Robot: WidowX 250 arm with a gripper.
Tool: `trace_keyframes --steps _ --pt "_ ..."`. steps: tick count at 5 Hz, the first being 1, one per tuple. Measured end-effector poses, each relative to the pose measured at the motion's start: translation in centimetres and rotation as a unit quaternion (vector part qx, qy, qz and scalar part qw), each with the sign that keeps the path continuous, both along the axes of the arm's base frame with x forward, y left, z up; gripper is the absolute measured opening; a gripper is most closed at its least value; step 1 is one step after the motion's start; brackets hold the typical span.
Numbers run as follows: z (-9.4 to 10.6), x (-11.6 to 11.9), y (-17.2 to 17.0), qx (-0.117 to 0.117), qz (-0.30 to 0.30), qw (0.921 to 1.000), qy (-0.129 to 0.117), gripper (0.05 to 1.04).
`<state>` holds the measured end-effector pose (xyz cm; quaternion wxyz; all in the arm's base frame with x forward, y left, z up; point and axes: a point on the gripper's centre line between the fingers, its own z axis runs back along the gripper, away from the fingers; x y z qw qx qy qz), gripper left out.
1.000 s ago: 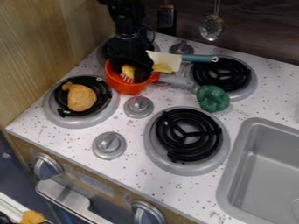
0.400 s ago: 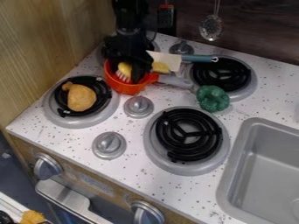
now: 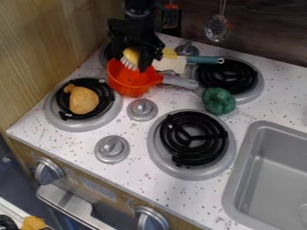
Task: Put the yellow brush in to the center of the burner
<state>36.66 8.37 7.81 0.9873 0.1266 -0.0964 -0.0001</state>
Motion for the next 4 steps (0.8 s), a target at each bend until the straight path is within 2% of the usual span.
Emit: trace_keyframes --steps 1,2,3,4 --pt "1.6 -0.8 -1.9 -0.002 0.044 0.999 -0.005 0.755" --pt "1.6 -2.3 -4.7 -0.036 0.086 0.9956 0.002 0.754" --pt "1.8 -3.6 -7.8 -0.04 0.132 0.9904 0.002 0.754" --pt "1.4 -4.8 -9.1 -0.034 0.158 0.9868 0.003 0.755"
